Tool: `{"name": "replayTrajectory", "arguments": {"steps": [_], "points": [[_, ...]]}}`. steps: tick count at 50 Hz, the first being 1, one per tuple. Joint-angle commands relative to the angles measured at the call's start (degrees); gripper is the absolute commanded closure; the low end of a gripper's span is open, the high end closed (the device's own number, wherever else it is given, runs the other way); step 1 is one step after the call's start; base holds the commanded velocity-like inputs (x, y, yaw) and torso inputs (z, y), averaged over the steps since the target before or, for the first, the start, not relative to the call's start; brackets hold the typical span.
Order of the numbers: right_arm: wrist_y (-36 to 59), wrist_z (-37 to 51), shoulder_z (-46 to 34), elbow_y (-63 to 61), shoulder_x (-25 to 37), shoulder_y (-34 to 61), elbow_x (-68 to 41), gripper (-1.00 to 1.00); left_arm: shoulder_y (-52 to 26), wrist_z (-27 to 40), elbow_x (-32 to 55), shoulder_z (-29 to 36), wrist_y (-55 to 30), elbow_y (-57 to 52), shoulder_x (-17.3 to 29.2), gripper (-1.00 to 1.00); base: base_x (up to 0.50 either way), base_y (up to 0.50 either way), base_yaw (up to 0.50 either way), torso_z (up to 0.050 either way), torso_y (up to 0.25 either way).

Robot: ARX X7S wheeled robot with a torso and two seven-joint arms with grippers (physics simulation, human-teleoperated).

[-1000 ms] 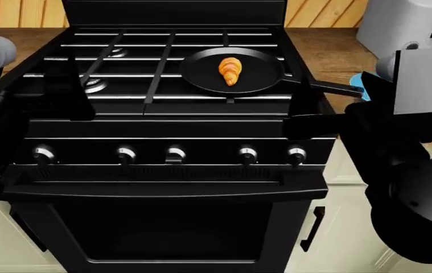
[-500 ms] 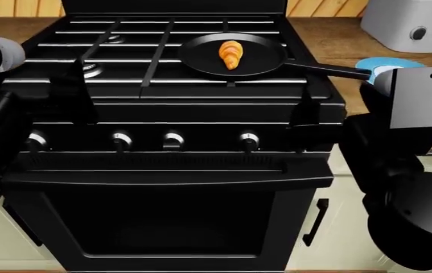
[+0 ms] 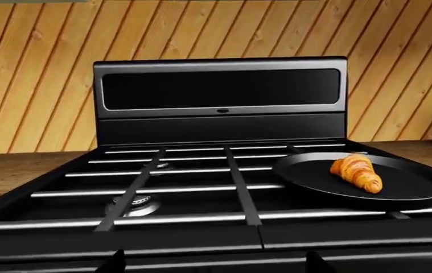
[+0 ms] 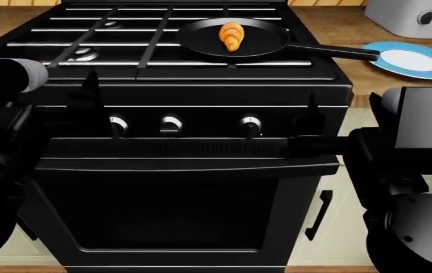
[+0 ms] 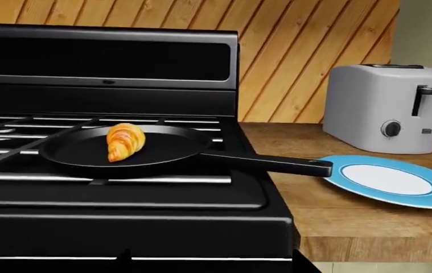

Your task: Pick the croissant and place it on the pan. Then turn on the stove to warm the croissant.

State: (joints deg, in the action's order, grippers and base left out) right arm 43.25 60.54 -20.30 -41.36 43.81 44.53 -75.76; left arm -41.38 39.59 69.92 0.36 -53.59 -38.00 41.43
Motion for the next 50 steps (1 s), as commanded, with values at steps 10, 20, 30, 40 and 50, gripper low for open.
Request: {"name": "replayTrajectory", "arguments": {"steps": [10, 20, 30, 40, 50], "points": [[-0.5, 1.49, -0.42, -1.69, 0.09, -2.35, 0.6, -1.0, 2.36, -1.18, -1.07, -0.42, 1.65, -0.73, 0.22, -1.0, 0.0, 0.0, 0.0, -0.05, 0.013], [-1.52, 0.8, -0.36, -1.93, 0.25, -3.88, 2.25, -1.0, 2.4, -0.53, -0.4, -0.34, 1.46, -0.98, 0.25, -1.0, 0.0, 0.0, 0.0, -0.05, 0.014], [-1.91, 0.49, -0.63, -1.6, 0.23, -4.61, 3.89, -1.0, 3.2, -0.91, -2.08, 0.01, 2.51, -1.18, -0.15, -1.0, 0.0, 0.0, 0.0, -0.049, 0.01], [-2.97, -3.4, -1.78, 1.4, -0.54, -5.76, 6.14, -1.0, 5.34, -2.84, -5.53, 0.45, 5.03, -0.92, -0.86, -1.0, 0.0, 0.0, 0.0, 0.0, 0.0], [-2.87, -4.65, -3.31, 3.56, -1.6, -5.96, 8.11, -1.0, 8.21, -3.06, -11.02, 0.51, 9.23, -1.87, -2.6, -1.0, 0.0, 0.0, 0.0, 0.0, 0.0]]}}
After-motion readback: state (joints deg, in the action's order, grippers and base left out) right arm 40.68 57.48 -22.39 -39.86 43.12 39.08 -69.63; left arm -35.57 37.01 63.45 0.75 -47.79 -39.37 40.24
